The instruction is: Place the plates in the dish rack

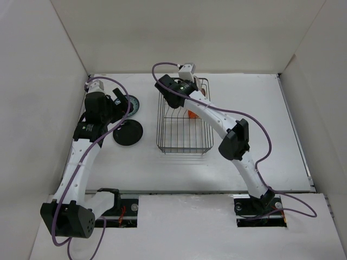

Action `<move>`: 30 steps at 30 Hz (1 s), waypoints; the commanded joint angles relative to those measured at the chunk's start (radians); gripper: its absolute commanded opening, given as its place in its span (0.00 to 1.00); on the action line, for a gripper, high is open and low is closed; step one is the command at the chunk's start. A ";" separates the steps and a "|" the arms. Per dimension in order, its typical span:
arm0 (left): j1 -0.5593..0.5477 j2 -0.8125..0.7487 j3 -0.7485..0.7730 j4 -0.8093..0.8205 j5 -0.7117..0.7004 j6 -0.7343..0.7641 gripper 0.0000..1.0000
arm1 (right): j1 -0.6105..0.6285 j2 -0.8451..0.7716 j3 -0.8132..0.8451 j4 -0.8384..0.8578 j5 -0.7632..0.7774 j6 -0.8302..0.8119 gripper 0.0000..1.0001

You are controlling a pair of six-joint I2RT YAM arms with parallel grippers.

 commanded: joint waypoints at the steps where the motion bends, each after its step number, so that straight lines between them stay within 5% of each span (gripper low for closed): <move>1: 0.005 -0.026 -0.010 0.037 0.015 -0.006 1.00 | 0.028 -0.030 0.068 0.038 0.068 -0.014 0.00; 30: 0.005 -0.072 -0.010 0.037 -0.013 -0.006 1.00 | 0.037 0.069 0.095 0.089 -0.041 -0.024 0.00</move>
